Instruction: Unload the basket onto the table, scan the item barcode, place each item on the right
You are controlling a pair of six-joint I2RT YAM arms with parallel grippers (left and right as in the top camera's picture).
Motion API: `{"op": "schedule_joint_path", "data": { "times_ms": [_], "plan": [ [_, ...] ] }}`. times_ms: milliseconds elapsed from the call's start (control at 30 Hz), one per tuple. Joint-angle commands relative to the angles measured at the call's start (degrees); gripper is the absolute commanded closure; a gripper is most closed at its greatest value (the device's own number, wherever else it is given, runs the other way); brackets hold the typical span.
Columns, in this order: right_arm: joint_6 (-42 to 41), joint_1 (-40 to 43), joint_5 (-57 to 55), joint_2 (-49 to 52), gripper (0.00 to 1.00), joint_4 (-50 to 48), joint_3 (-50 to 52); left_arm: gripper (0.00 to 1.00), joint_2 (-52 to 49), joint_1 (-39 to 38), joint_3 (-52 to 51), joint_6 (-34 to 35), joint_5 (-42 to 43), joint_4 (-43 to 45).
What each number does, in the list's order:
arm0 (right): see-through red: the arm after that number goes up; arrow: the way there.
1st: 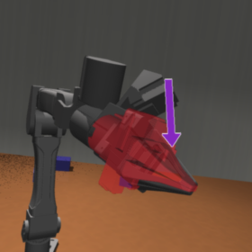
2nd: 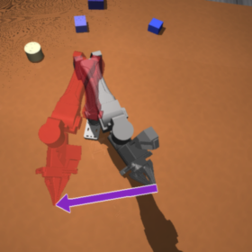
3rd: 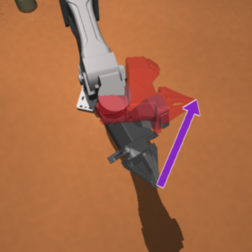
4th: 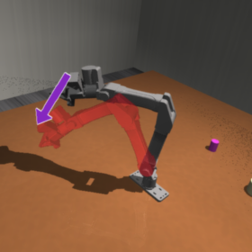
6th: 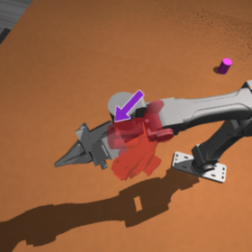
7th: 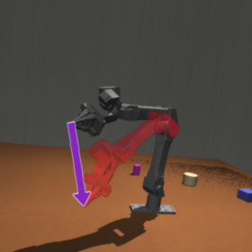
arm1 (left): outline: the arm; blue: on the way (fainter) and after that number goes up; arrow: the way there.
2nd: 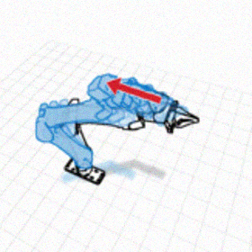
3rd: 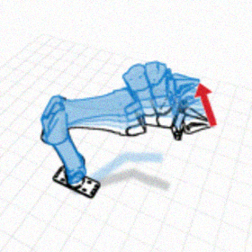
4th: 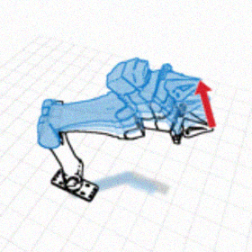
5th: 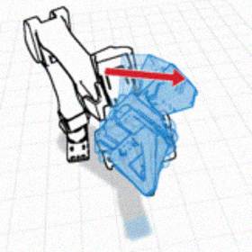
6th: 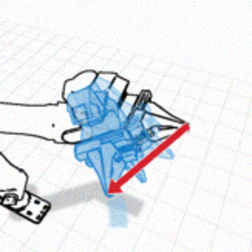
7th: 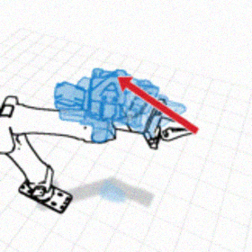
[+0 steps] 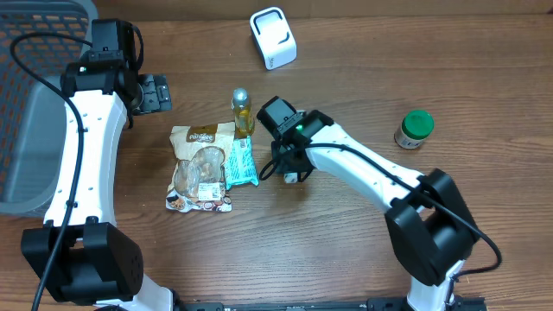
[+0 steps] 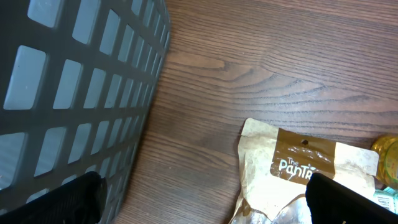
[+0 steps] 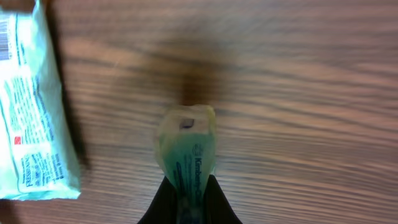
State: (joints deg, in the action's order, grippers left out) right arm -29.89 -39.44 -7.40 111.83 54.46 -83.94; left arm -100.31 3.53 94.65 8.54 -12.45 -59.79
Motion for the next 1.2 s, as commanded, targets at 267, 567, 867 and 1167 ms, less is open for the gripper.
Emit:
{"op": "schedule_joint_path", "data": {
  "times_ms": [267, 567, 867, 1167],
  "plan": [
    [0.33, -0.04, -4.59, -2.84, 0.96, 0.35, 0.26, 0.01, 0.68, 0.57, 1.22, -0.83, 0.07, 0.09],
    [0.31, -0.04, -7.15, -2.69, 0.96, 1.44, 0.26, 0.0, 0.68, 0.57, 1.22, -0.83, 0.07, 0.09],
    [-0.2, -0.04, -7.13, -0.52, 0.96, 1.2, 0.33, 0.0, 0.68, 0.57, 1.22, -0.83, 0.07, 0.09],
    [-0.2, -0.04, -7.08, -0.15, 0.91, 0.98, 0.37, 0.0, 0.68, 0.57, 1.22, -0.83, 0.07, 0.09]
  ]
}}
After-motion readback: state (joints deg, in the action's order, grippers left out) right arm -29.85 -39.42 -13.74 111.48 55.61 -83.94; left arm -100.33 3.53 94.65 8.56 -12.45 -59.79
